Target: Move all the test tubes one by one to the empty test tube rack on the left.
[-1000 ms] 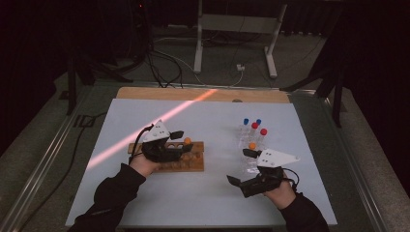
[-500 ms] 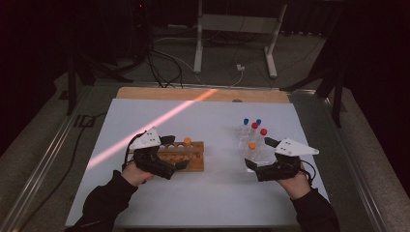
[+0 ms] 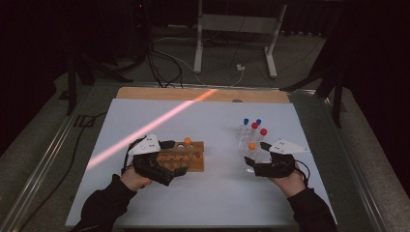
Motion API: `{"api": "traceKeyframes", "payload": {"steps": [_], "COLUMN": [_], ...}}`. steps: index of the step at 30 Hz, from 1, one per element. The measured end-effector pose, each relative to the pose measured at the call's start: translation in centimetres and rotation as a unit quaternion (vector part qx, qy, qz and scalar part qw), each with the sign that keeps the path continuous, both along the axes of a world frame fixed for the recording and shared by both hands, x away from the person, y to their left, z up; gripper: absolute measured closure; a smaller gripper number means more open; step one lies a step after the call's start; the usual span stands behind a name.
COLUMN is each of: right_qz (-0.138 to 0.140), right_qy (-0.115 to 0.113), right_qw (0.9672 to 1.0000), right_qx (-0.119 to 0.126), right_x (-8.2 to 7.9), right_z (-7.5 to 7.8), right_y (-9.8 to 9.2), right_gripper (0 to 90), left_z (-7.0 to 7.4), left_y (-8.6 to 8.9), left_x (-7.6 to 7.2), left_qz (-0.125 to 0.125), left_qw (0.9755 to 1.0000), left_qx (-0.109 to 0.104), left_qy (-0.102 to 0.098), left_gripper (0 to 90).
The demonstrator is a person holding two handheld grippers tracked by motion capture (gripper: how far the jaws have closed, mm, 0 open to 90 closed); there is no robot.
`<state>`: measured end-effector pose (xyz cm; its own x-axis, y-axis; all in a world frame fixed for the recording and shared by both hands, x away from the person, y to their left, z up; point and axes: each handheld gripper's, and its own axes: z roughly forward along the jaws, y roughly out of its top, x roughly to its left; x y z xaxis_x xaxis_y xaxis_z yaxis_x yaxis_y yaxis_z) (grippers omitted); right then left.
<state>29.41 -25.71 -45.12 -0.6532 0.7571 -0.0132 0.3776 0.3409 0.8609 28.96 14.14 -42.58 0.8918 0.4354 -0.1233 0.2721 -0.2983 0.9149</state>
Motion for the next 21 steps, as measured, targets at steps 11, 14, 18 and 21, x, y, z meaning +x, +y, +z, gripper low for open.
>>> {"api": "traceKeyframes", "payload": {"steps": [11, 14, 18, 21], "right_qz": [-0.025, -0.025, -0.03, -0.039], "right_qy": [0.035, 0.039, 0.039, 0.036], "right_qw": [0.9991, 0.9988, 0.9987, 0.9985], "right_qx": [-0.007, -0.015, -0.014, -0.015], "right_x": [1.1, 1.3, 1.4, 1.4], "right_z": [-0.9, -1.1, -1.2, -1.2], "right_y": [0.2, 0.4, 0.5, 0.6], "right_gripper": [56.5, 62.2, 68.3, 73.0], "left_z": [0.1, 0.1, 0.1, 0.1], "left_y": [0.1, 0.1, 0.1, 0.1], "left_x": [0.0, 0.0, 0.0, 0.0], "left_qz": [-0.007, -0.007, -0.008, -0.008], "left_qw": [1.0, 1.0, 1.0, 1.0], "left_qx": [0.001, 0.002, 0.003, 0.005], "left_qy": [-0.002, -0.002, 0.0, -0.003], "left_gripper": [0.5, 0.5, 0.6, 0.6]}}
